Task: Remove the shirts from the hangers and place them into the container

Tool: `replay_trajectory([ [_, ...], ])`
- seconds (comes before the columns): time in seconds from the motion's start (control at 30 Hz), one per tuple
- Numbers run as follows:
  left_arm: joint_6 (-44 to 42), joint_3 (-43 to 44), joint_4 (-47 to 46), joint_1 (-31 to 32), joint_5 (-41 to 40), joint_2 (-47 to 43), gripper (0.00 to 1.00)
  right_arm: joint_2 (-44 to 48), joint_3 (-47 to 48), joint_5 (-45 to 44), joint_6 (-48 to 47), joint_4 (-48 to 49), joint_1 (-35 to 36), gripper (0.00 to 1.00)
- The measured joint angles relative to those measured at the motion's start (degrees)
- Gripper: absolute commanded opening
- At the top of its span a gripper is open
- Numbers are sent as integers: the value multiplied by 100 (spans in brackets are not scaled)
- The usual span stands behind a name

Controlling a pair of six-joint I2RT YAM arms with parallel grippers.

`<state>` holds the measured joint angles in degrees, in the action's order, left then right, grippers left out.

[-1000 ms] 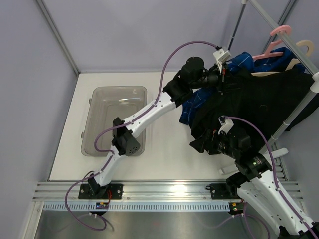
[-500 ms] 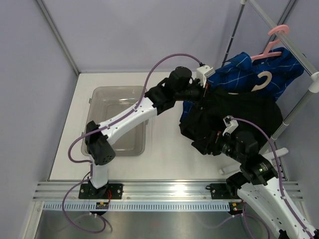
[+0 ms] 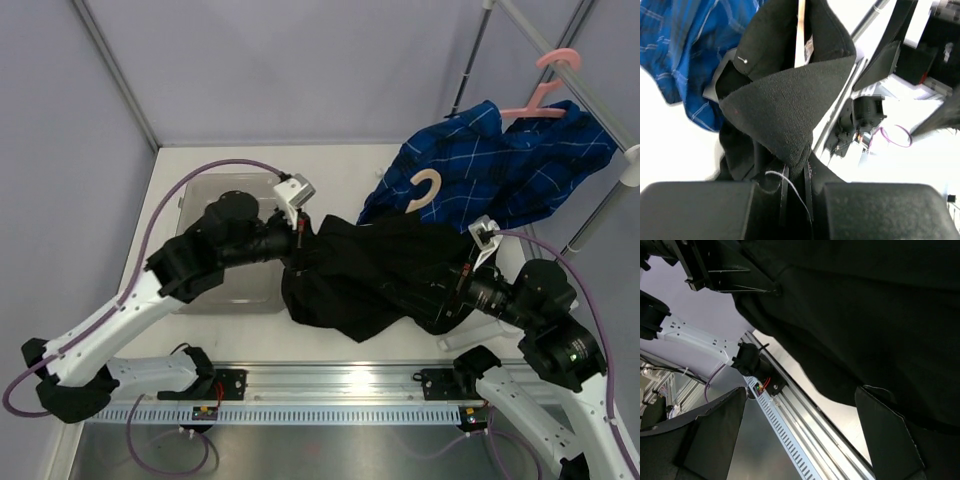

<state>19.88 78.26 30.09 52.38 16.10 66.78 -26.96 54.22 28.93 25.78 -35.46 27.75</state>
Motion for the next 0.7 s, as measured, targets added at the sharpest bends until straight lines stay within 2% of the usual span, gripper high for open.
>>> replay_trajectory([
  [0.2,105,-850,684,0,-238,-1928,0,-363,570,192,-319,-293,0,95],
  [0.27,153,-1023,852,2,-245,-2422,0,-570,704,282,-413,-280,0,89],
  [0.37,271,-1246,1084,2,-243,-3084,0,-914,815,492,-557,-225,0,88],
  [0.57,520,-1613,1410,2,-216,-3705,0,-1606,1167,1027,-918,-11,2,88],
  [0.7,651,-1703,1453,2,-149,-3810,0,-1996,1445,1615,-992,540,0,85],
])
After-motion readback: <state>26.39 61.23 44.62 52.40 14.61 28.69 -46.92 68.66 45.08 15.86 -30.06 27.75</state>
